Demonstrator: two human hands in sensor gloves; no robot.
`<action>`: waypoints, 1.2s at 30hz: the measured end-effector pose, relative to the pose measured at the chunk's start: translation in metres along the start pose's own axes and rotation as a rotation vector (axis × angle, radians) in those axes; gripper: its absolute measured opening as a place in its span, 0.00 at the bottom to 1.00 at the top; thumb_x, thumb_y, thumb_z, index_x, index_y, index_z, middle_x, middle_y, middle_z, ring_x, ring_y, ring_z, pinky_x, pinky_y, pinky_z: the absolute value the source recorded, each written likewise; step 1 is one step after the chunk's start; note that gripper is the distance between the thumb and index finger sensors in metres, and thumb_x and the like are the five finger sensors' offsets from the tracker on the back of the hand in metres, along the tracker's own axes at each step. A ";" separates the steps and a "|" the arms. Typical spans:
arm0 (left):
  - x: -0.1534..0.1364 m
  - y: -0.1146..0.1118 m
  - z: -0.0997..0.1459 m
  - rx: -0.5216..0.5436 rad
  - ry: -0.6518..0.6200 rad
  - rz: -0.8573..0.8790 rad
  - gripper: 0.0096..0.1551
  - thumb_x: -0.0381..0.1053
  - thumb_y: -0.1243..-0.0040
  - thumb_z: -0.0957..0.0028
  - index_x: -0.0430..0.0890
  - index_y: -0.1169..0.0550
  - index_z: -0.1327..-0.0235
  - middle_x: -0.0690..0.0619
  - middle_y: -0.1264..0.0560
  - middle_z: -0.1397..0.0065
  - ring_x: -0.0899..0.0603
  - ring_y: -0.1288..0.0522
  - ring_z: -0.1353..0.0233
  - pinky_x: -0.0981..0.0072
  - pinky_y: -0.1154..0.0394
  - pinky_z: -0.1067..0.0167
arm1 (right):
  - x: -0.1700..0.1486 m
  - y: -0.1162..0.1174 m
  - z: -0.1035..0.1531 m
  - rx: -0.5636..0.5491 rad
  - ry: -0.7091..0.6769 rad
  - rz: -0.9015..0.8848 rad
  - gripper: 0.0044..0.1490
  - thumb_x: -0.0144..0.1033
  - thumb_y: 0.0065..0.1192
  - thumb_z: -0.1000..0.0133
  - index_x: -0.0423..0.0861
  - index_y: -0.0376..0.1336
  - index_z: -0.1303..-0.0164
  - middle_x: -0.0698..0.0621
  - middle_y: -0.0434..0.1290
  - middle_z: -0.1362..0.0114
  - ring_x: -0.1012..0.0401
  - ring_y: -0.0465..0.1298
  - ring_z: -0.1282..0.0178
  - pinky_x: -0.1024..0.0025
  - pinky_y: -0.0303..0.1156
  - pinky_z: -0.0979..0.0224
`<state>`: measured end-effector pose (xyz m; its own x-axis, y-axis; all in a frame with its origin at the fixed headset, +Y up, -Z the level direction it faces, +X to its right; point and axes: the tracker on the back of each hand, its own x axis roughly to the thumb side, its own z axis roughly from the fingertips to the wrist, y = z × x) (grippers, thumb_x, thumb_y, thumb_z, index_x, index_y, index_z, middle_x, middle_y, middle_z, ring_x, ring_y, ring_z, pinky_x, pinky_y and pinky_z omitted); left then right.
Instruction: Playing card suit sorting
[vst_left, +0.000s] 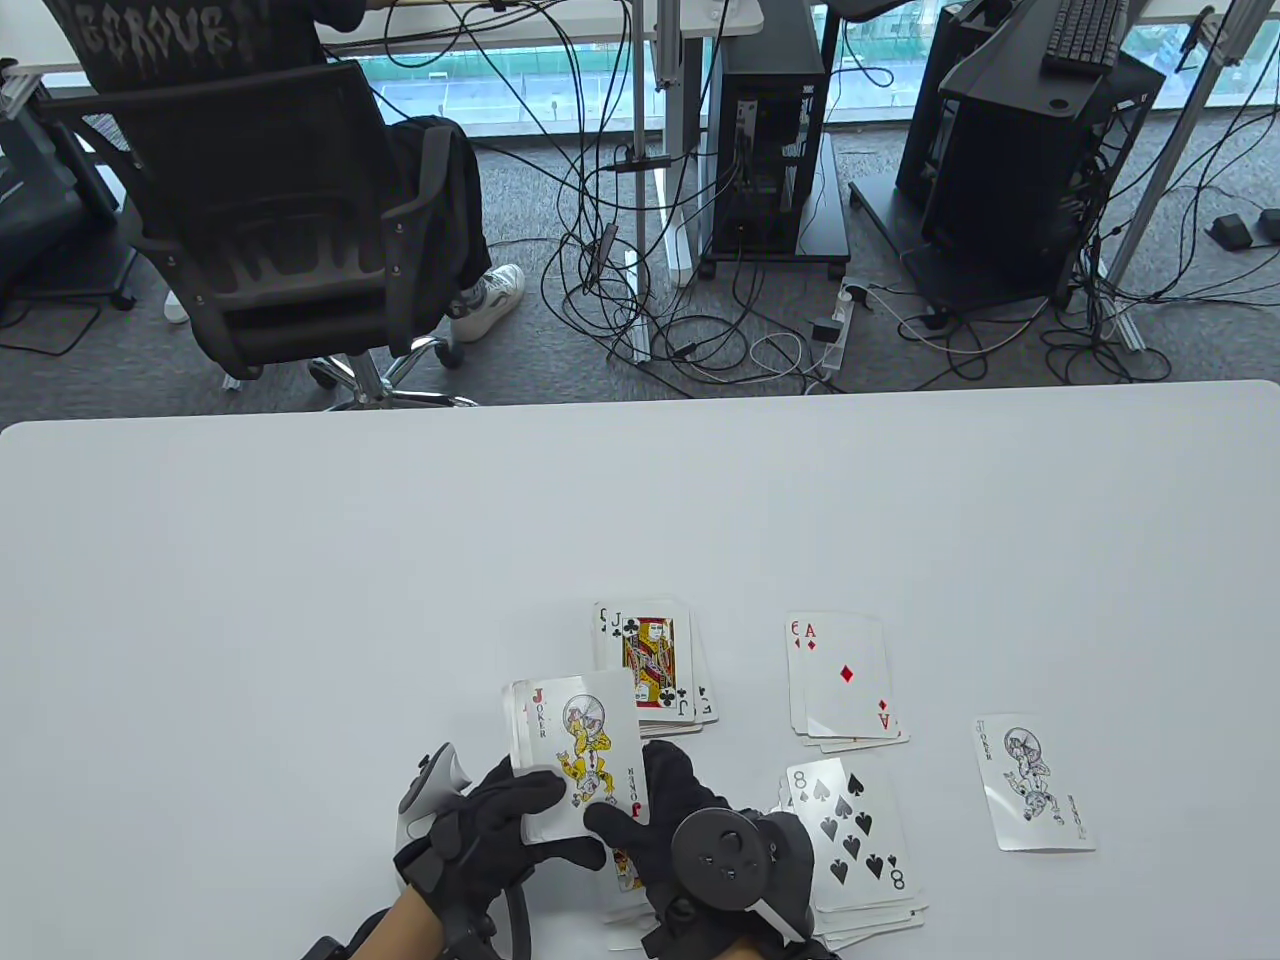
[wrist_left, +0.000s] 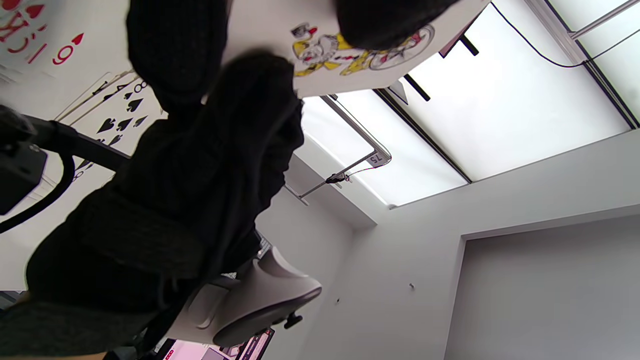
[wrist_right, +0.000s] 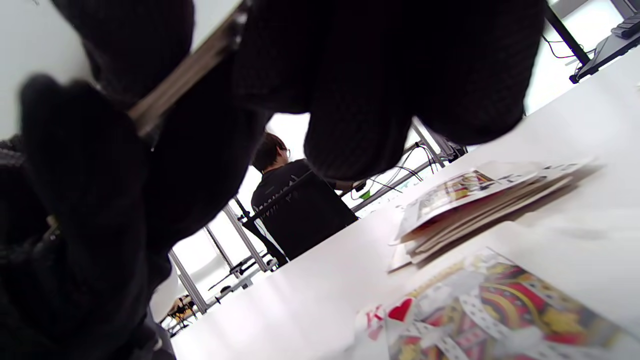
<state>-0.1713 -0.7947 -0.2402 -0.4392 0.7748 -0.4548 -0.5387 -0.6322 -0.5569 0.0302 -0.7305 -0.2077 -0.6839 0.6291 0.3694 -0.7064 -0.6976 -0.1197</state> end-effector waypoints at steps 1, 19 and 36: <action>0.000 0.000 0.000 -0.006 -0.002 0.001 0.28 0.52 0.49 0.35 0.59 0.42 0.24 0.56 0.38 0.18 0.40 0.32 0.23 0.51 0.23 0.39 | 0.000 -0.001 0.001 -0.039 0.003 -0.019 0.41 0.48 0.61 0.48 0.27 0.56 0.43 0.51 0.76 0.59 0.57 0.82 0.60 0.58 0.81 0.53; 0.003 0.003 0.001 0.001 -0.009 0.002 0.28 0.51 0.49 0.36 0.59 0.42 0.24 0.55 0.37 0.19 0.40 0.30 0.23 0.52 0.22 0.40 | -0.014 -0.024 -0.006 -0.134 0.074 -0.048 0.27 0.35 0.50 0.41 0.26 0.63 0.49 0.50 0.80 0.64 0.56 0.84 0.65 0.58 0.82 0.58; 0.016 0.020 0.011 0.107 -0.073 -0.001 0.27 0.52 0.49 0.36 0.58 0.41 0.24 0.56 0.36 0.20 0.41 0.29 0.24 0.53 0.21 0.41 | -0.136 -0.219 0.015 -0.178 0.456 0.163 0.25 0.32 0.54 0.42 0.24 0.66 0.52 0.48 0.80 0.70 0.54 0.83 0.71 0.55 0.81 0.63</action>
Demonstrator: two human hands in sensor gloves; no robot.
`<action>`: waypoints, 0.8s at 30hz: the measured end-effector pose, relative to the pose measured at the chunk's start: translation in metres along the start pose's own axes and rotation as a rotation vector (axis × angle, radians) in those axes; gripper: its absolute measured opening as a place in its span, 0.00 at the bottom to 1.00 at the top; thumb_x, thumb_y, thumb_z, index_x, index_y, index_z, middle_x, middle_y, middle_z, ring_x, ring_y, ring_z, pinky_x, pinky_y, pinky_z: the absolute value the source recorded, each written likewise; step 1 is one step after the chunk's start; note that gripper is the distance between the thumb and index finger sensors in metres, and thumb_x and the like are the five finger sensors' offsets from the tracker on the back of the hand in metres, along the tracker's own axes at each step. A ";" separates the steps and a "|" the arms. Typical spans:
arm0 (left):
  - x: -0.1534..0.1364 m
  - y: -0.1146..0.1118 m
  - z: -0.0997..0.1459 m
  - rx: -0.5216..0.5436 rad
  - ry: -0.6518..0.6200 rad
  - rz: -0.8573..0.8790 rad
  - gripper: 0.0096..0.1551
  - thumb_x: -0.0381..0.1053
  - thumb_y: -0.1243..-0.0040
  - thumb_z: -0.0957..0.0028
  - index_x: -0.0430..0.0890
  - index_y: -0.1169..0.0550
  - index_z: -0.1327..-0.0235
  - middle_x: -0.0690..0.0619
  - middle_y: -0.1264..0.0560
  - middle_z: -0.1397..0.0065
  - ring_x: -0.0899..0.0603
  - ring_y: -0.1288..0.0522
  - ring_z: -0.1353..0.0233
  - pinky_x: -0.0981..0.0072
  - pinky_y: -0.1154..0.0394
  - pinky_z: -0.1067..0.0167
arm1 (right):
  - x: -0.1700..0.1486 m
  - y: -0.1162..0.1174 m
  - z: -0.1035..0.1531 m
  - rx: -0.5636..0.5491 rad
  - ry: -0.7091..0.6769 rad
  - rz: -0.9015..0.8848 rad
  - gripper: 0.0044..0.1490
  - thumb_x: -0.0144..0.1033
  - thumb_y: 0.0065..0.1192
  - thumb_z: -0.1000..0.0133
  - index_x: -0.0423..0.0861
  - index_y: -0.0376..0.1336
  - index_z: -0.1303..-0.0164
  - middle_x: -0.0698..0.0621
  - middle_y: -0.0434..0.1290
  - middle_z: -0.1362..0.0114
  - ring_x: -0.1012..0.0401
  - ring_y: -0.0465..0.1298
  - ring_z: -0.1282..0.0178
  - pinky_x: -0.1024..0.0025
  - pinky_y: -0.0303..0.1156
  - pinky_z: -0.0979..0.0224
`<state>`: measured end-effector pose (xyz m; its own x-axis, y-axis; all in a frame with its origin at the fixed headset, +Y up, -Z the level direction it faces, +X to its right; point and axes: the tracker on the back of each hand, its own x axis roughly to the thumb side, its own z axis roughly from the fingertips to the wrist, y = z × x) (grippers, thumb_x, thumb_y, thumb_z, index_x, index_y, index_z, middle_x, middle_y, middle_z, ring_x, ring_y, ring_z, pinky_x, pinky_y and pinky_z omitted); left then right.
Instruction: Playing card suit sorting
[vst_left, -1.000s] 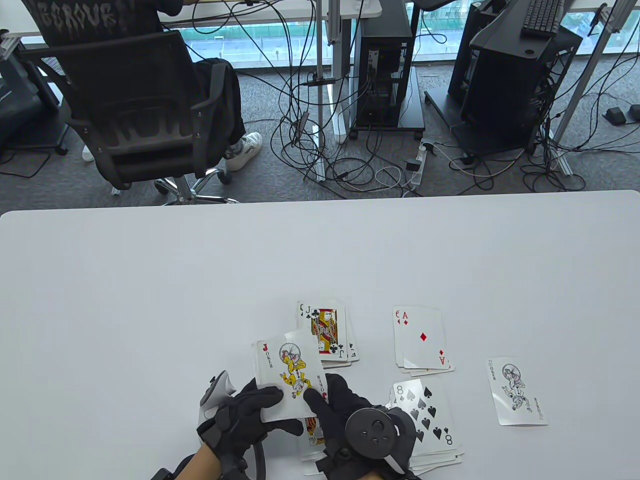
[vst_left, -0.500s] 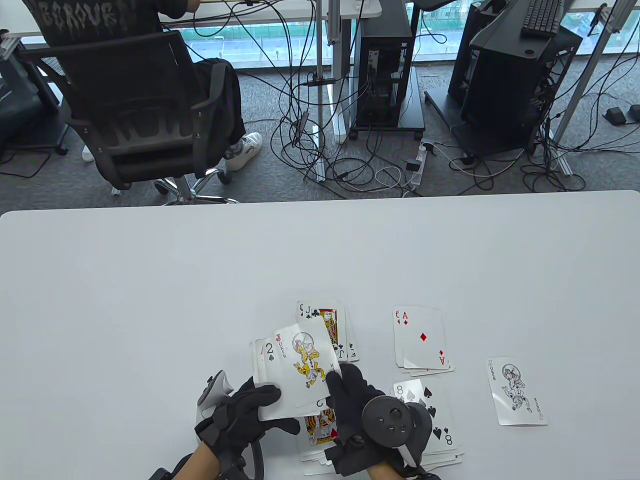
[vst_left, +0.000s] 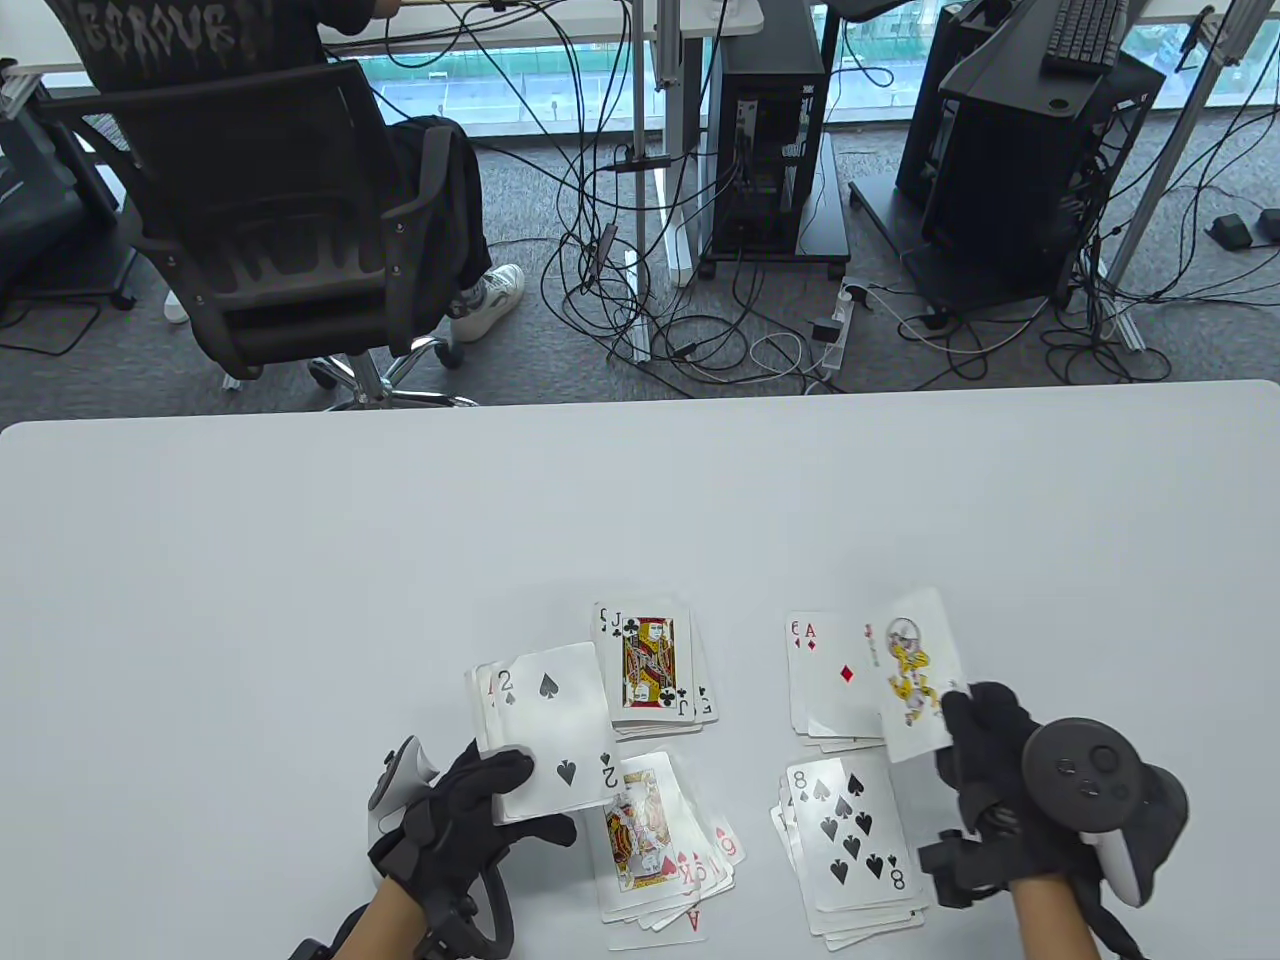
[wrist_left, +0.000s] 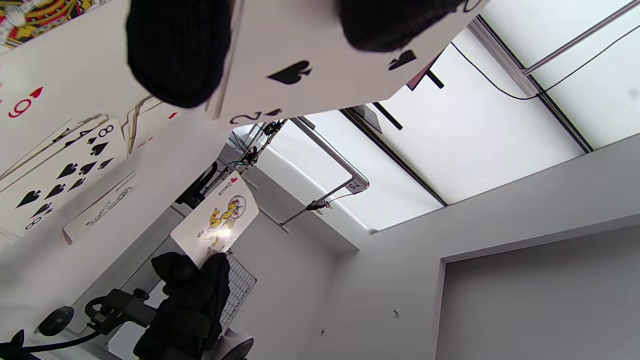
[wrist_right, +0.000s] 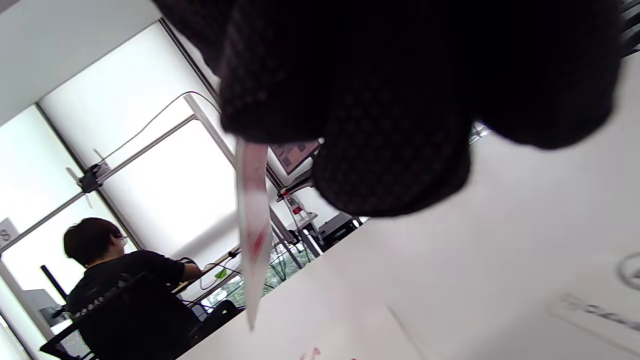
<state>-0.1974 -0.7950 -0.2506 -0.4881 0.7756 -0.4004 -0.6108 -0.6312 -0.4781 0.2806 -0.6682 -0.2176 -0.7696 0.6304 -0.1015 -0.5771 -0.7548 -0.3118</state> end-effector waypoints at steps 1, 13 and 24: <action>0.000 0.001 0.000 0.006 0.001 -0.002 0.27 0.53 0.49 0.36 0.58 0.41 0.24 0.56 0.36 0.20 0.41 0.29 0.24 0.54 0.21 0.41 | -0.016 -0.005 -0.001 0.003 0.046 -0.004 0.25 0.32 0.54 0.42 0.24 0.66 0.52 0.48 0.80 0.70 0.54 0.83 0.71 0.55 0.81 0.63; -0.002 0.009 0.004 0.058 0.001 -0.016 0.27 0.53 0.49 0.35 0.58 0.41 0.24 0.56 0.36 0.20 0.41 0.29 0.24 0.54 0.21 0.42 | -0.099 0.013 -0.006 0.144 0.395 0.216 0.26 0.32 0.55 0.43 0.22 0.66 0.53 0.48 0.79 0.72 0.54 0.83 0.73 0.54 0.80 0.65; 0.001 0.009 0.004 0.051 -0.015 0.002 0.27 0.54 0.50 0.35 0.58 0.41 0.24 0.55 0.36 0.20 0.41 0.29 0.24 0.54 0.21 0.42 | -0.116 0.040 -0.003 0.263 0.568 0.653 0.31 0.37 0.58 0.44 0.21 0.65 0.52 0.47 0.79 0.71 0.54 0.82 0.73 0.53 0.79 0.63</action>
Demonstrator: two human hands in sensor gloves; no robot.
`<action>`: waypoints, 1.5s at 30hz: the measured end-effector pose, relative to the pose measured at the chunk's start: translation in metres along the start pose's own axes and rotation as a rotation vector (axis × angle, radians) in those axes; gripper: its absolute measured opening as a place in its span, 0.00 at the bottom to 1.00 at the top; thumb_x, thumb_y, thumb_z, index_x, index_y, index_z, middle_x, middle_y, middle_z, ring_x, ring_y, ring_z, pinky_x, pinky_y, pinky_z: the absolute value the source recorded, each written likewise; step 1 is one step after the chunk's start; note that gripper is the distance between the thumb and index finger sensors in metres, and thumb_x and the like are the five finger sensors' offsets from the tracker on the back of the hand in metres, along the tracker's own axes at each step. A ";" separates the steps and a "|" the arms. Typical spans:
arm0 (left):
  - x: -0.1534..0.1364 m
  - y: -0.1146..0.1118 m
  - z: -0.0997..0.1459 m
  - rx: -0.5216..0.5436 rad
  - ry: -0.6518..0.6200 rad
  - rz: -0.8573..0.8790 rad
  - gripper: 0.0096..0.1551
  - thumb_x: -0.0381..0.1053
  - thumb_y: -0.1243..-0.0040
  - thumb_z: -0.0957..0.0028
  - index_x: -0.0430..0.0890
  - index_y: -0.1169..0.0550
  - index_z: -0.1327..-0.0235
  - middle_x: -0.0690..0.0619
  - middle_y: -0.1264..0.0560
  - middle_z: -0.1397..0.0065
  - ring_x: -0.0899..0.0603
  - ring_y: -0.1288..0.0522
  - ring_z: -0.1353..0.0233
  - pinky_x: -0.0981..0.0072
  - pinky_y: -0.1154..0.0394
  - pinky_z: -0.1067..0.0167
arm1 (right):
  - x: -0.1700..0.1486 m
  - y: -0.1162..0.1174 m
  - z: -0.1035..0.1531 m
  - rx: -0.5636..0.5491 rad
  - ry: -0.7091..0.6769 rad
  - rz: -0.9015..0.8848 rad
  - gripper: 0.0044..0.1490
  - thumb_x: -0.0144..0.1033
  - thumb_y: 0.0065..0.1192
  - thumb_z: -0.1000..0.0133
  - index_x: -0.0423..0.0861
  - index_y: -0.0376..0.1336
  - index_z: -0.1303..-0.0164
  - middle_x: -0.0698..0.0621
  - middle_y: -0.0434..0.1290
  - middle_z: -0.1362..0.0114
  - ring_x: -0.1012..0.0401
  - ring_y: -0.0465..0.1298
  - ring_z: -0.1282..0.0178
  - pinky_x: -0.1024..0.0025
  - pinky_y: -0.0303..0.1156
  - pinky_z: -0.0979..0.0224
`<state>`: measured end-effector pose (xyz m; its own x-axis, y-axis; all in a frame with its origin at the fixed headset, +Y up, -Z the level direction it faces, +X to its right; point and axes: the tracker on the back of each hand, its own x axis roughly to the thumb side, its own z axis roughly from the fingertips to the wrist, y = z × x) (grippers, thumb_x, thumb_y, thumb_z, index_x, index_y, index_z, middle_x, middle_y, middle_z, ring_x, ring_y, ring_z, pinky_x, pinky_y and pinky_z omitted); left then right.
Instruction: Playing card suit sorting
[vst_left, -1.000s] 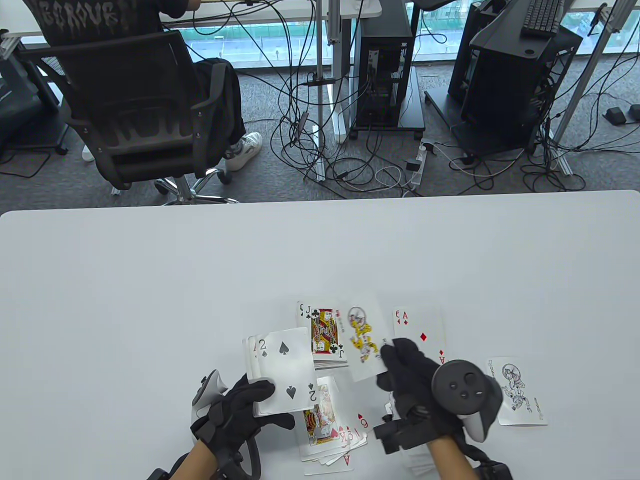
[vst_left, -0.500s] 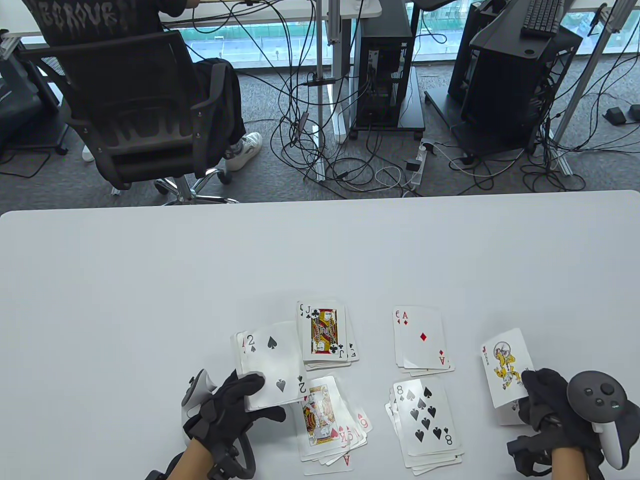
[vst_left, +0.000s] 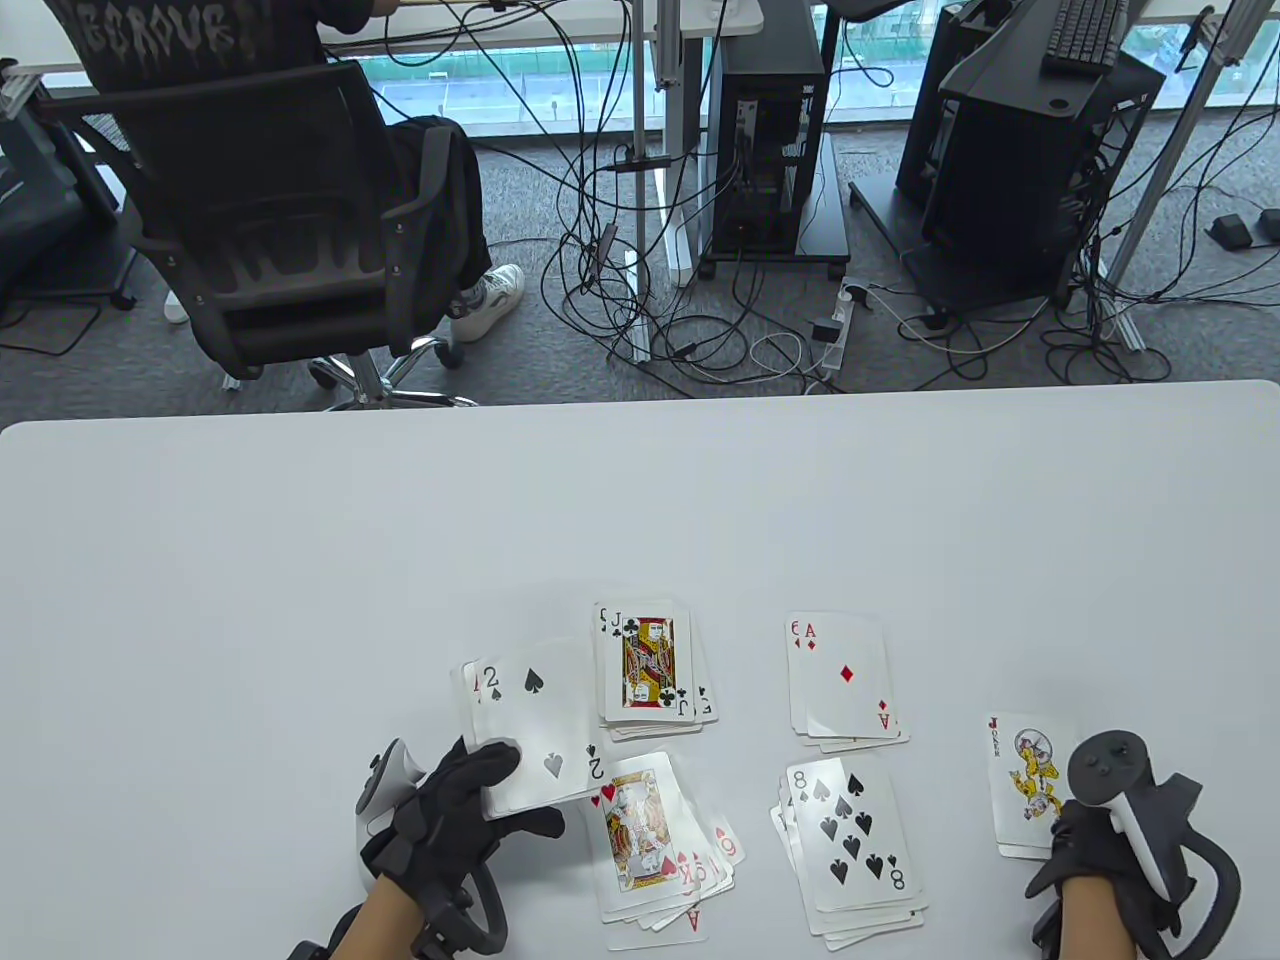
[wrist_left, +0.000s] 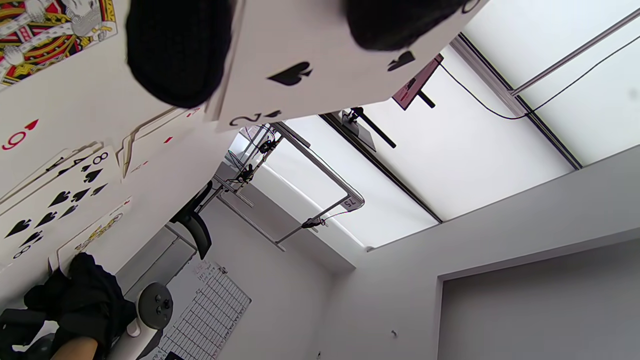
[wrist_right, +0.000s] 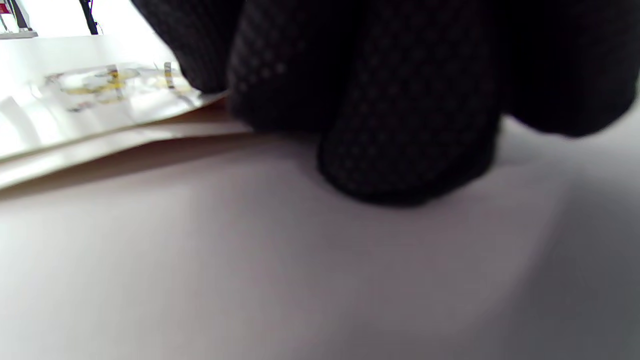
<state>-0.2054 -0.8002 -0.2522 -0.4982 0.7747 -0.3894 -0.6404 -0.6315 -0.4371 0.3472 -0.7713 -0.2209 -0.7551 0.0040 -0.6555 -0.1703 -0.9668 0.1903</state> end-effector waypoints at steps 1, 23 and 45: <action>0.000 0.000 0.000 -0.002 -0.001 -0.003 0.27 0.54 0.50 0.35 0.58 0.41 0.24 0.55 0.36 0.20 0.41 0.29 0.24 0.54 0.21 0.42 | 0.002 0.000 0.001 -0.004 0.004 0.035 0.31 0.37 0.58 0.44 0.21 0.66 0.52 0.46 0.79 0.71 0.54 0.82 0.73 0.52 0.79 0.63; -0.007 -0.002 -0.003 -0.032 0.018 0.059 0.27 0.54 0.50 0.35 0.58 0.42 0.24 0.56 0.37 0.19 0.40 0.30 0.24 0.53 0.22 0.41 | 0.167 -0.071 0.148 -0.273 -0.854 -0.317 0.35 0.40 0.57 0.43 0.20 0.64 0.47 0.45 0.80 0.67 0.51 0.83 0.68 0.51 0.79 0.60; -0.016 -0.010 -0.010 -0.089 0.058 0.073 0.28 0.54 0.50 0.34 0.59 0.43 0.23 0.56 0.39 0.18 0.40 0.32 0.22 0.52 0.23 0.39 | 0.253 0.007 0.214 -0.287 -1.129 -0.633 0.33 0.43 0.62 0.47 0.28 0.61 0.47 0.52 0.77 0.64 0.57 0.83 0.64 0.58 0.81 0.56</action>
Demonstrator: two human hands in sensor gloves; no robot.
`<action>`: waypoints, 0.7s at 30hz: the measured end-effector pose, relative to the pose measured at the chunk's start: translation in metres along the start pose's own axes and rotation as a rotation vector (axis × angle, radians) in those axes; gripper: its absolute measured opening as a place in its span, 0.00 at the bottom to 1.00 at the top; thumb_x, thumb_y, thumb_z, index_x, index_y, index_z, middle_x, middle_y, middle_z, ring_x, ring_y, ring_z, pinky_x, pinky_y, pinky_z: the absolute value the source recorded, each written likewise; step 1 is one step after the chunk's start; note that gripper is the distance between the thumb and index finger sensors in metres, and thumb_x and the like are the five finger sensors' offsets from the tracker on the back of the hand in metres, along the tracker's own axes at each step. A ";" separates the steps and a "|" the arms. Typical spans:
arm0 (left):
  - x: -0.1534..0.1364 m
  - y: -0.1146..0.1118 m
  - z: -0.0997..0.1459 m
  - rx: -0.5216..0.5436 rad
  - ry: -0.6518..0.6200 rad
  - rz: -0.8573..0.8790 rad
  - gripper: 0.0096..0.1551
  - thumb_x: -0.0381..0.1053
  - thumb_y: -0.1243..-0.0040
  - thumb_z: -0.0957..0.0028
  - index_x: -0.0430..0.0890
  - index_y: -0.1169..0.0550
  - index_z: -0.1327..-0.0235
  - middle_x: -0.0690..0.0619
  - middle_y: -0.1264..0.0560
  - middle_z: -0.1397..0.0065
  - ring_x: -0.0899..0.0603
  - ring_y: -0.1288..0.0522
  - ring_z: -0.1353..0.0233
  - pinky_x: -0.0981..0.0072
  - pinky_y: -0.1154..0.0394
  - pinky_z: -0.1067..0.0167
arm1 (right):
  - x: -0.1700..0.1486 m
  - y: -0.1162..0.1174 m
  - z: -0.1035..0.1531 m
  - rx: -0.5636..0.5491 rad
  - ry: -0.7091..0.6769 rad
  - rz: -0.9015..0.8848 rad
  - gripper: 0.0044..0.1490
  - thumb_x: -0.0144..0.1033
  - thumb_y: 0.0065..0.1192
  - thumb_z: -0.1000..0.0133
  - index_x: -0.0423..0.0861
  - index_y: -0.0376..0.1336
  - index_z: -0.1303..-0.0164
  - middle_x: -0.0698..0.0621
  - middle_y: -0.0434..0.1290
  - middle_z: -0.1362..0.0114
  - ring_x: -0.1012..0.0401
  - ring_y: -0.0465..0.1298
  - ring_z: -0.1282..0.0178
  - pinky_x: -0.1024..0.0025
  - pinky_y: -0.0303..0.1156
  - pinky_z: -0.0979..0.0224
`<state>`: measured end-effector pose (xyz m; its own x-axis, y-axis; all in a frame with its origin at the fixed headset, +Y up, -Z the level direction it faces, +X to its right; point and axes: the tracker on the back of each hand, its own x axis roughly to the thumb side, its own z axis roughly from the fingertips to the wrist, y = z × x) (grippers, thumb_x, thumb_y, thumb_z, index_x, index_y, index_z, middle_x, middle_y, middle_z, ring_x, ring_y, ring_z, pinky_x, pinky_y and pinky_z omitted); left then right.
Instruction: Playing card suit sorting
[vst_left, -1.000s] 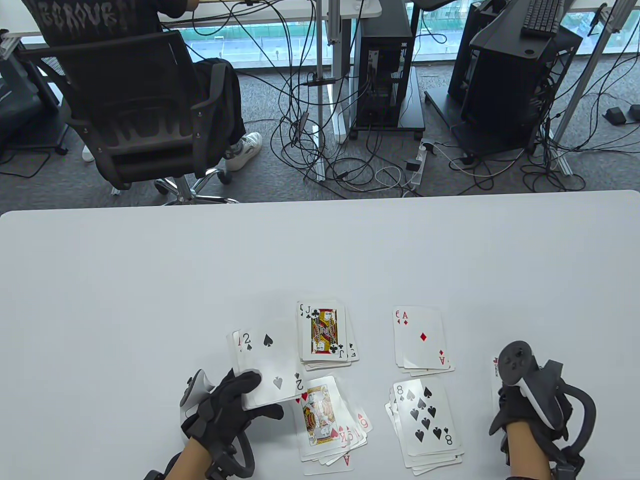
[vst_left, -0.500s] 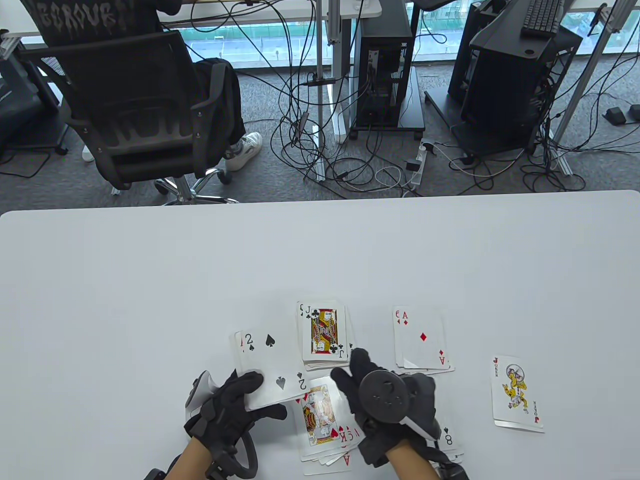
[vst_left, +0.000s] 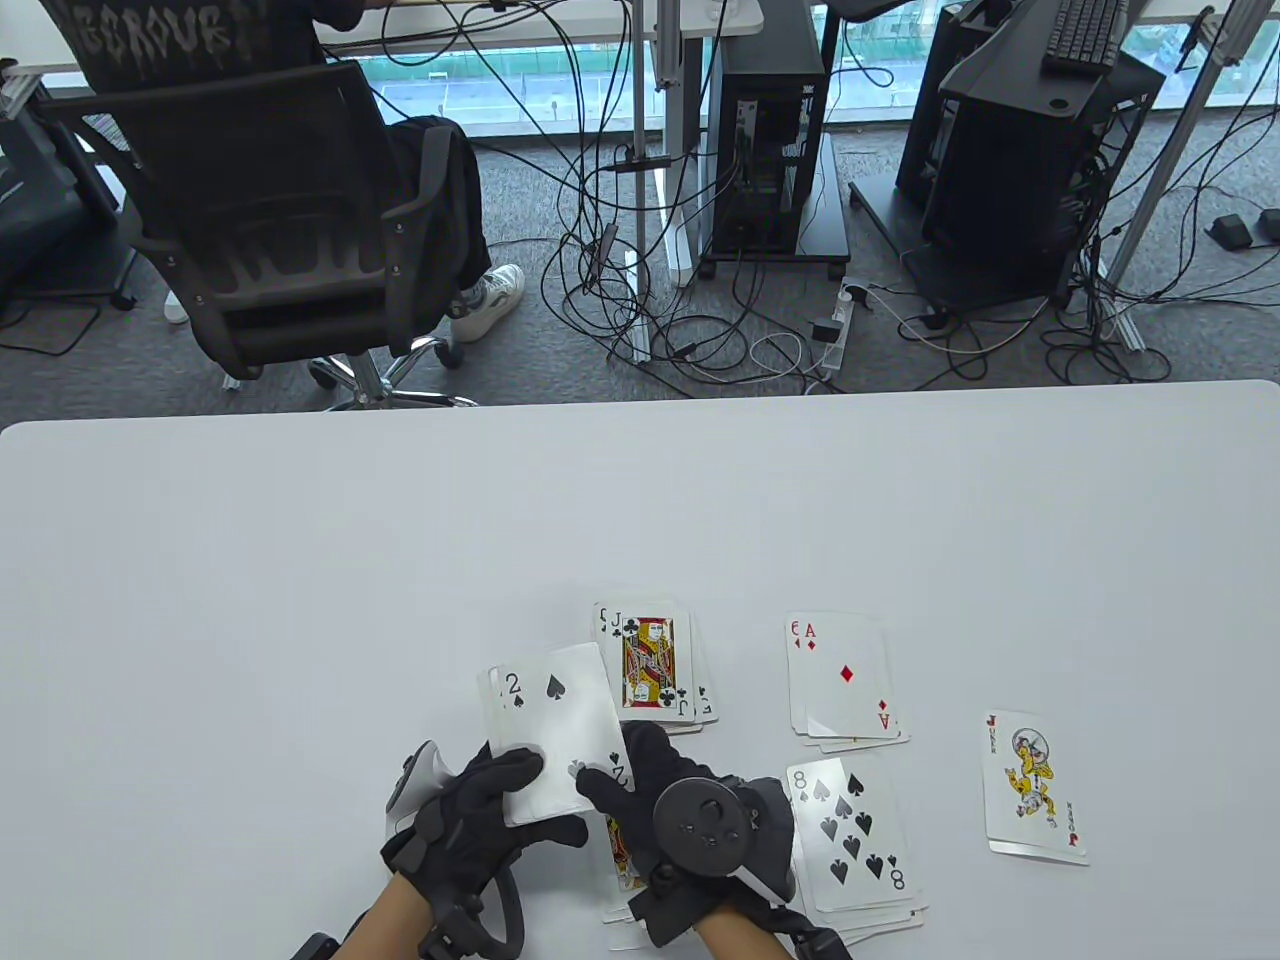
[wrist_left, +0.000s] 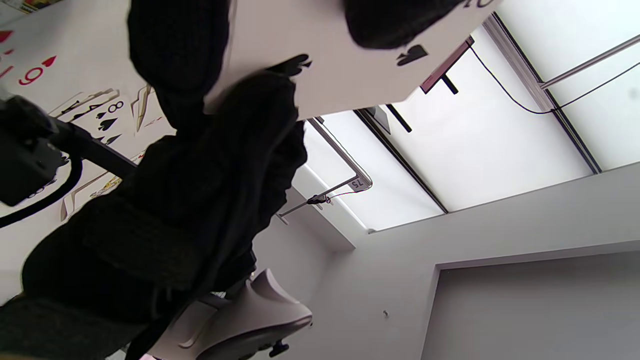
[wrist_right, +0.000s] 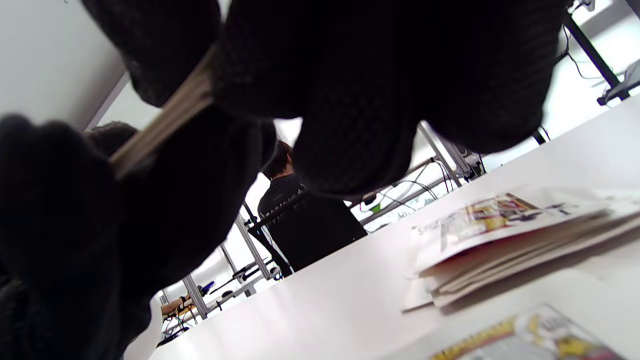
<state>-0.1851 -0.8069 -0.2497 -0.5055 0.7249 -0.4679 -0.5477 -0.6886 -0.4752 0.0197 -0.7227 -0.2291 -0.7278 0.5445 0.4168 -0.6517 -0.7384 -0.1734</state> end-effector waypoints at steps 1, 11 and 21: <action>0.000 0.000 -0.001 -0.004 0.003 -0.011 0.28 0.54 0.50 0.34 0.59 0.43 0.23 0.56 0.38 0.18 0.40 0.32 0.22 0.52 0.23 0.39 | -0.001 -0.001 0.001 -0.003 0.005 -0.013 0.29 0.40 0.60 0.46 0.29 0.62 0.49 0.52 0.78 0.66 0.58 0.83 0.66 0.59 0.82 0.58; -0.001 0.000 -0.001 -0.019 0.001 0.003 0.27 0.52 0.50 0.35 0.58 0.42 0.24 0.56 0.37 0.19 0.40 0.30 0.23 0.53 0.22 0.40 | -0.017 -0.031 -0.003 -0.010 0.090 -0.042 0.24 0.33 0.53 0.43 0.26 0.65 0.51 0.50 0.80 0.68 0.56 0.84 0.69 0.57 0.82 0.61; -0.002 0.002 0.000 0.008 0.008 0.002 0.27 0.53 0.50 0.35 0.59 0.42 0.24 0.56 0.37 0.19 0.41 0.30 0.23 0.54 0.22 0.40 | -0.068 -0.116 0.019 0.006 0.254 0.027 0.24 0.32 0.54 0.43 0.25 0.66 0.52 0.49 0.80 0.70 0.55 0.84 0.71 0.56 0.81 0.63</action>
<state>-0.1853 -0.8097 -0.2501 -0.5011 0.7233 -0.4751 -0.5518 -0.6900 -0.4684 0.1490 -0.6812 -0.2207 -0.7760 0.6062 0.1743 -0.6303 -0.7563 -0.1755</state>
